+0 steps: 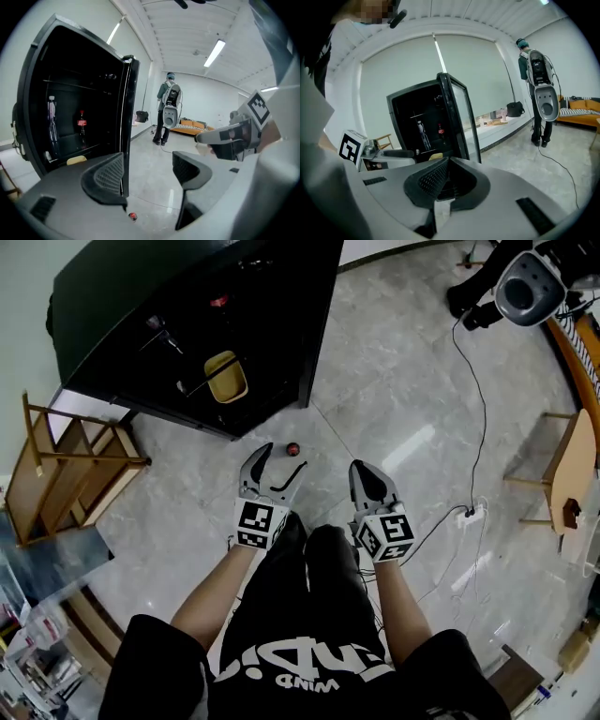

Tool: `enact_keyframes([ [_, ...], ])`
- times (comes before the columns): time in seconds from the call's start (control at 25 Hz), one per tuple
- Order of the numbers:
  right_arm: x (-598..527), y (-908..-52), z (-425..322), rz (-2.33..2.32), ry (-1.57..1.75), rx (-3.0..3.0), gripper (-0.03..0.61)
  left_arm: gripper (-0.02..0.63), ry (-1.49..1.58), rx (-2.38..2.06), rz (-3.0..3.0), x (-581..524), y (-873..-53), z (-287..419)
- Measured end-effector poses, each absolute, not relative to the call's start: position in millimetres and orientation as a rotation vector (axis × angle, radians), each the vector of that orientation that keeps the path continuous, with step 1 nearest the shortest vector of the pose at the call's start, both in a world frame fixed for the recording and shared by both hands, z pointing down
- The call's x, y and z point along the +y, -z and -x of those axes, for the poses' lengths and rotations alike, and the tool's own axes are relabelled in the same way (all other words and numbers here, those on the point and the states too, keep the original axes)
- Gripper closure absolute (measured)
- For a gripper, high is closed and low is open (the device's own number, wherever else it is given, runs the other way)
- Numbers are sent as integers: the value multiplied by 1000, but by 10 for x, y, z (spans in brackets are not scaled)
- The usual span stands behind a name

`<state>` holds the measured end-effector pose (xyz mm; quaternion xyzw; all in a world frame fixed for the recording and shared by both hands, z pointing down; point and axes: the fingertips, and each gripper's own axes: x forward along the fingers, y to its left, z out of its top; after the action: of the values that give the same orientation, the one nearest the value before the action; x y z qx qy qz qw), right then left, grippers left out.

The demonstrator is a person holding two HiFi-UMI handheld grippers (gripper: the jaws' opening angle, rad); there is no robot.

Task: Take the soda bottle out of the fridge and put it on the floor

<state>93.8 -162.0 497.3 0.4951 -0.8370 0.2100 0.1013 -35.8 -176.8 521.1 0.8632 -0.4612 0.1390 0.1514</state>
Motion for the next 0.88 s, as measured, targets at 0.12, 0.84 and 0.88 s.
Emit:
enact_keyframes([
  [0.12, -1532, -4531, -965, -1486, -637, -2469, 555, 298, -357, -1335, -2473, -1679, -4695, 376],
  [0.84, -1523, -3296, -1191, -1398, -478, -2619, 555, 606, -230, -1419, -2456, -1497, -3353, 194],
  [0.88, -1501, -3229, -1225, -1393, -467, -2625, 555, 606, -220, -1418, -2461, -1455, -3273, 213],
])
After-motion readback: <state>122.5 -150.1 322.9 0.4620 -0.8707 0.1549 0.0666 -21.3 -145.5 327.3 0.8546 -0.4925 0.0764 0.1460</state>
